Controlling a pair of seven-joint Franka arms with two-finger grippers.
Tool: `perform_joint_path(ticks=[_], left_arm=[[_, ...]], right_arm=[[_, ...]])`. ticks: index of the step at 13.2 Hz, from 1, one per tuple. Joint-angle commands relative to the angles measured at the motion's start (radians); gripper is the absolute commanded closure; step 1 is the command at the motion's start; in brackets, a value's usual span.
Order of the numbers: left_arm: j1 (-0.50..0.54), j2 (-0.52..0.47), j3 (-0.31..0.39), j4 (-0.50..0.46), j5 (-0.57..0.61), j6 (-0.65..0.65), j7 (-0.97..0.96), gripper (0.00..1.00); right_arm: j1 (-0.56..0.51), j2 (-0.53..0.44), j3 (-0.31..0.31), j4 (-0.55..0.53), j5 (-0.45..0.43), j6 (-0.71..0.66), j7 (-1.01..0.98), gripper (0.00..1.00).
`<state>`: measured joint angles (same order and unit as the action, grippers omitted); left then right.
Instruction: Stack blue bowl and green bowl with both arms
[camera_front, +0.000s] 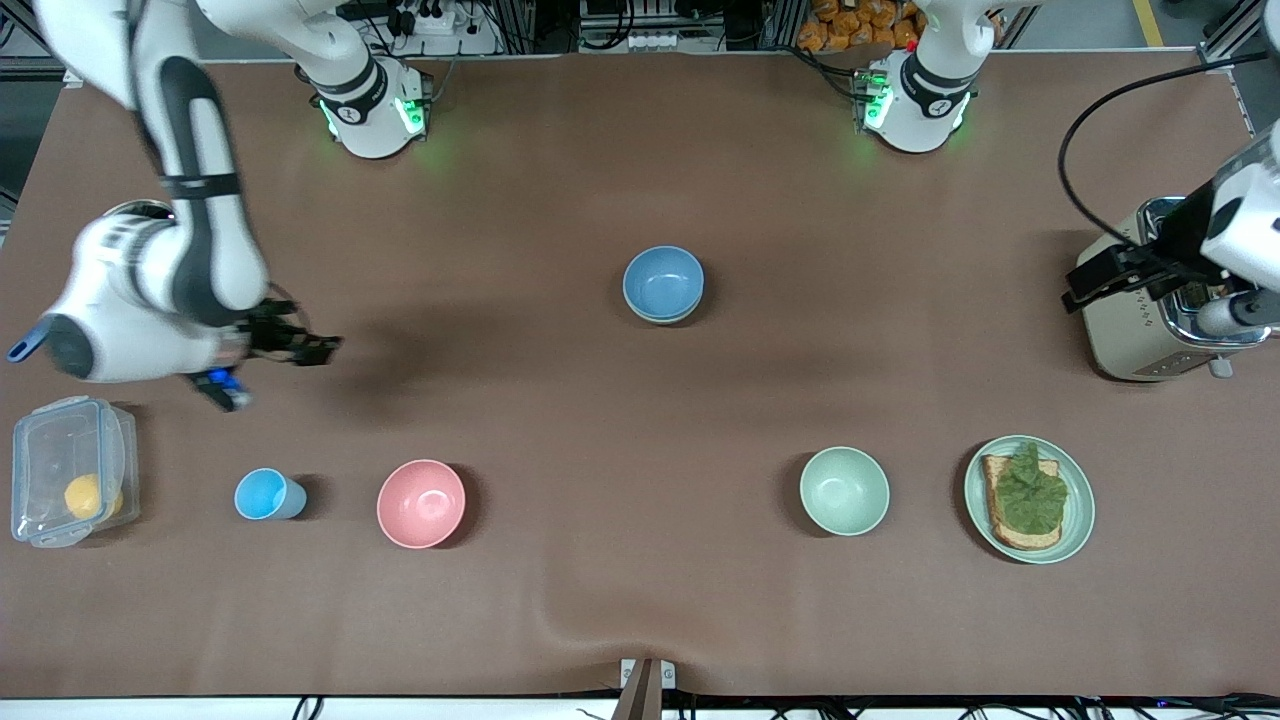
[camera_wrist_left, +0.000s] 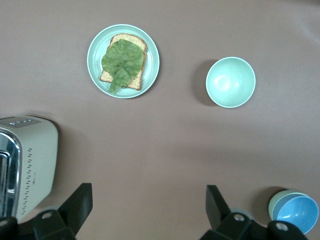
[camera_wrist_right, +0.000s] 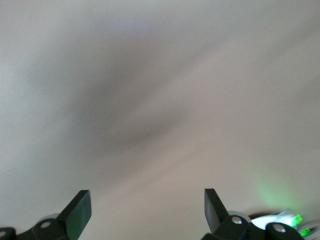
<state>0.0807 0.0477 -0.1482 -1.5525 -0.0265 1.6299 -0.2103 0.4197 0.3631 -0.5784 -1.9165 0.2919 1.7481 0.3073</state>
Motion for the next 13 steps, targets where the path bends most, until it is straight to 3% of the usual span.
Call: perform_joint_path(ticks=[1,3,5,7,8,13], left_arm=[[-0.041,-0.011,0.009,0.052,0.020,-0.080,0.022,0.00],[-0.044,-0.009,0.004,0.074,0.033,-0.110,0.022,0.00],[-0.039,-0.012,0.004,0.078,0.028,-0.133,0.022,0.00],[-0.036,-0.018,0.004,0.081,0.027,-0.139,0.023,0.00],[-0.036,-0.028,0.007,0.080,0.022,-0.139,0.026,0.00],[-0.039,-0.049,0.009,0.061,0.020,-0.153,0.026,0.00]], right_arm=[[-0.125,-0.021,0.086,0.075,-0.091,-0.022,-0.161,0.00],[-0.206,-0.050,0.156,0.163,-0.126,-0.086,-0.261,0.00],[-0.272,-0.119,0.289,0.282,-0.181,-0.182,-0.280,0.00],[-0.323,-0.193,0.431,0.310,-0.284,-0.133,-0.272,0.00],[-0.350,-0.237,0.490,0.310,-0.283,-0.115,-0.270,0.00],[-0.398,-0.354,0.589,0.333,-0.260,-0.114,-0.269,0.00]])
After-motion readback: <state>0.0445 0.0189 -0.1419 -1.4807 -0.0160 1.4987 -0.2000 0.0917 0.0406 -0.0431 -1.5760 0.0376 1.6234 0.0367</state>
